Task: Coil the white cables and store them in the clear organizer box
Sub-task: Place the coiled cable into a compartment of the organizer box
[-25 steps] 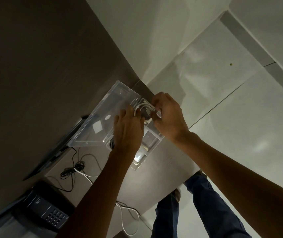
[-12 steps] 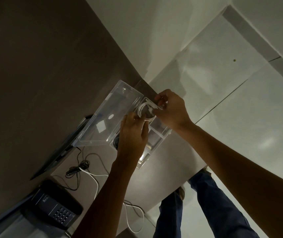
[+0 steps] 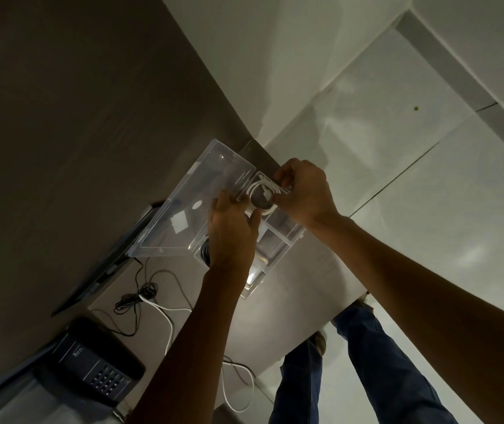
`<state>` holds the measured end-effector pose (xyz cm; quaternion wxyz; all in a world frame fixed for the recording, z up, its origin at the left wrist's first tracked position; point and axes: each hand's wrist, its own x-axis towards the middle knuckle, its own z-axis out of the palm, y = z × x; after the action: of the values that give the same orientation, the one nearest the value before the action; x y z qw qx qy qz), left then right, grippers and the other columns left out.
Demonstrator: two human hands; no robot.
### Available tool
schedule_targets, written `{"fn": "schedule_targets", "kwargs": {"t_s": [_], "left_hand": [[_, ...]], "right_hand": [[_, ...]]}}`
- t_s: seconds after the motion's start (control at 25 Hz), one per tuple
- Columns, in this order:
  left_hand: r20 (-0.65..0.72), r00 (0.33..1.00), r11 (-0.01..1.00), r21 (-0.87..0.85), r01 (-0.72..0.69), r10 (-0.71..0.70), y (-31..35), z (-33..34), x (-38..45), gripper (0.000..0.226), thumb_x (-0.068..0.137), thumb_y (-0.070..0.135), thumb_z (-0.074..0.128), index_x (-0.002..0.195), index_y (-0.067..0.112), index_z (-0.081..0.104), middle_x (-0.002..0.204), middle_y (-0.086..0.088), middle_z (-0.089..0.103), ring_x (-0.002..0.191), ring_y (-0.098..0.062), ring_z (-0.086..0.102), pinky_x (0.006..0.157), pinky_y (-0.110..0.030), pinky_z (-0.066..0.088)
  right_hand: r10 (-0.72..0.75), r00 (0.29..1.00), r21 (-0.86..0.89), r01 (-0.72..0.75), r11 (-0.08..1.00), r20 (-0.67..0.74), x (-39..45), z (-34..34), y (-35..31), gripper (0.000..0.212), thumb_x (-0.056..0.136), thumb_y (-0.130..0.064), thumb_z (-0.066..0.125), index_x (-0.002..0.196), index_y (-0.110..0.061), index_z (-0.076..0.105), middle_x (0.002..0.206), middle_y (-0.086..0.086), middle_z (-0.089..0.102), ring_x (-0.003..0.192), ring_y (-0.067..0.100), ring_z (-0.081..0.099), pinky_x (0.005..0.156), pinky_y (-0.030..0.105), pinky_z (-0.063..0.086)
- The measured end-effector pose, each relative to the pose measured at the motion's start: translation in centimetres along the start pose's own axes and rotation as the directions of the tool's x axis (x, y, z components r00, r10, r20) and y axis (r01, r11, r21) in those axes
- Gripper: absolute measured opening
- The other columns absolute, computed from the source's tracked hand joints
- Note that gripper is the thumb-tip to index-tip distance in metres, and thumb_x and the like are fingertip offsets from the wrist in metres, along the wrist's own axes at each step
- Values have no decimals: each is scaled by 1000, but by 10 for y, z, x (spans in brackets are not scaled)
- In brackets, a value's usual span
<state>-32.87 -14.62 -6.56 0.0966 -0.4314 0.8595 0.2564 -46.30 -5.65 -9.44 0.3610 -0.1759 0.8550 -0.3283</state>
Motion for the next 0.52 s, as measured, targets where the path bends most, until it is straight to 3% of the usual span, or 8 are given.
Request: {"fn": "schedule_targets", "kwargs": {"t_s": [0.08, 0.16, 0.32, 0.4, 0.52], "left_hand": [[33, 999, 991, 134, -16, 11, 3, 2, 3, 38, 102, 35, 74, 127, 6, 76, 136, -14, 74, 126, -31, 70, 115, -44, 54], [22, 1000, 979, 202, -17, 13, 10, 5, 6, 37, 105, 36, 70, 129, 8, 74, 136, -10, 74, 123, -26, 71, 109, -39, 53], [50, 999, 984, 179, 3, -13, 18, 3, 11, 36, 106, 34, 69, 130, 9, 74, 131, -9, 77, 118, -22, 74, 108, -36, 55], [57, 998, 998, 57, 26, -29, 16, 0, 9, 34, 104, 34, 72, 125, 8, 76, 129, -10, 78, 119, -24, 75, 112, -41, 57], [-44, 998, 984, -172, 44, -52, 12, 0, -3, 32, 103, 31, 75, 118, 3, 78, 122, -15, 81, 113, -30, 78, 106, -53, 61]], "right_hand": [[-4, 1000, -33, 4, 999, -16, 2, 3, 0, 30, 89, -23, 87, 109, -6, 71, 107, 13, 76, 87, 19, 66, 80, 22, 54], [12, 1000, -35, -13, 999, -25, 6, 6, -2, 28, 87, -19, 89, 106, -8, 72, 103, 11, 77, 83, 17, 66, 80, 28, 58], [80, 997, 10, -80, 997, 16, 11, -1, -8, 29, 85, -6, 89, 108, -5, 72, 96, 6, 73, 81, 16, 65, 90, 35, 65], [96, 994, 67, -99, 993, 55, 6, -8, -6, 35, 84, -6, 90, 113, -5, 71, 96, 2, 69, 84, 15, 64, 91, 32, 63], [80, 993, 138, -91, 986, 84, -6, -13, 3, 53, 79, -17, 96, 124, -8, 69, 104, 3, 72, 89, 17, 66, 70, 9, 54]]}}
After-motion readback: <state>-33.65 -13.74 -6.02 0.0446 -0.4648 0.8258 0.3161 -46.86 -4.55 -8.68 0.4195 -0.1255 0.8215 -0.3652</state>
